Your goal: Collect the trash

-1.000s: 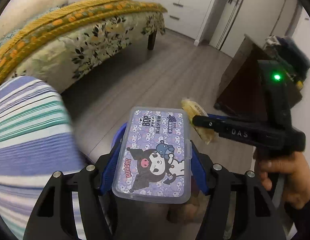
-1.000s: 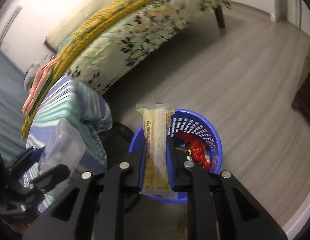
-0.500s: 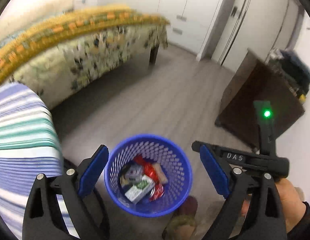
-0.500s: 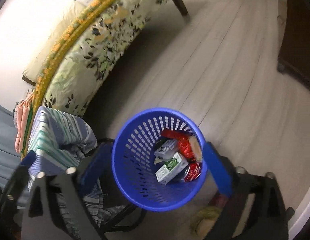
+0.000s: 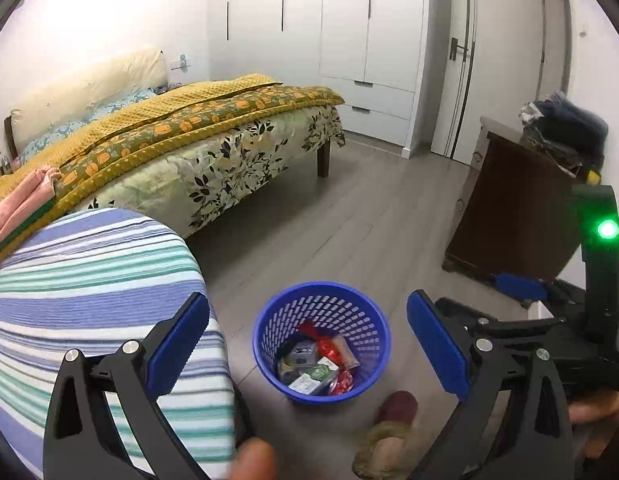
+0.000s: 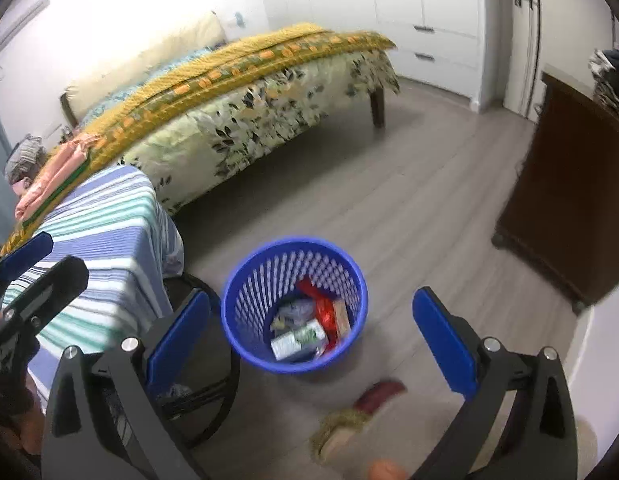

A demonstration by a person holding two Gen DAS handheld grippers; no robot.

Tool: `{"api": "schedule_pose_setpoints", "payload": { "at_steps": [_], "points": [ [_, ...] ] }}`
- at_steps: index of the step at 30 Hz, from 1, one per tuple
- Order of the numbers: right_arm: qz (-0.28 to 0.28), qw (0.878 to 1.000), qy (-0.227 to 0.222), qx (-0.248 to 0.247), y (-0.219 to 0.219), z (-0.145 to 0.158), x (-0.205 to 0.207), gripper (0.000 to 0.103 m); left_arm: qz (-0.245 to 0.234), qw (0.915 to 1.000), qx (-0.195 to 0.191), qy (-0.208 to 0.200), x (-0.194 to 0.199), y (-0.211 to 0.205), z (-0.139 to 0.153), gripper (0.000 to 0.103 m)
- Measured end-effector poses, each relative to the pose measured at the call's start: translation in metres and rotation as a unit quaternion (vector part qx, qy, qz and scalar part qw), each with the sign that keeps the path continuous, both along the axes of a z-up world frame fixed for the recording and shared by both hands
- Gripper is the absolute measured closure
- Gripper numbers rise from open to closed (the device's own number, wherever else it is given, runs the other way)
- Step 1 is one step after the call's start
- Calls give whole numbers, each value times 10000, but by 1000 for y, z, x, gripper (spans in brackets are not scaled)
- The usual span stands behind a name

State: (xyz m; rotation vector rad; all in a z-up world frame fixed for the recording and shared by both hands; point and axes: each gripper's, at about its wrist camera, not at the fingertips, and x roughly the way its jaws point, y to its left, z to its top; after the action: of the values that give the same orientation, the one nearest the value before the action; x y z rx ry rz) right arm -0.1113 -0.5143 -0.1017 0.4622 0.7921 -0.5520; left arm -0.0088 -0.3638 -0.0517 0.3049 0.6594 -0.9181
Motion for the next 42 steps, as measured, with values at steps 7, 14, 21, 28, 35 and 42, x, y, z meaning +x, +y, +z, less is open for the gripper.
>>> {"api": "schedule_pose_setpoints", "payload": {
  "at_steps": [7, 14, 21, 28, 35, 42],
  "points": [
    [38, 9996, 207, -211, 6, 14, -27, 5, 587, 9978, 213, 205, 4, 15, 2, 5],
    [278, 9984, 480, -64, 20, 13, -26, 5, 544, 9949, 674, 524, 11, 12, -12, 5],
    [477, 9970, 617, -35, 32, 8, -21, 5, 578, 9933, 810, 591, 14, 13, -18, 5],
    [541, 9963, 669, -18, 34, 8, -22, 5, 550, 9925, 902, 610, 11, 8, -22, 5],
    [572, 9959, 703, 25, 36, 7, -22, 5, 552, 9922, 926, 629, 12, 7, -24, 5],
    [541, 9956, 764, 66, 36, 2, -21, 5, 553, 9915, 987, 644, 13, 6, -29, 5]
  ]
}}
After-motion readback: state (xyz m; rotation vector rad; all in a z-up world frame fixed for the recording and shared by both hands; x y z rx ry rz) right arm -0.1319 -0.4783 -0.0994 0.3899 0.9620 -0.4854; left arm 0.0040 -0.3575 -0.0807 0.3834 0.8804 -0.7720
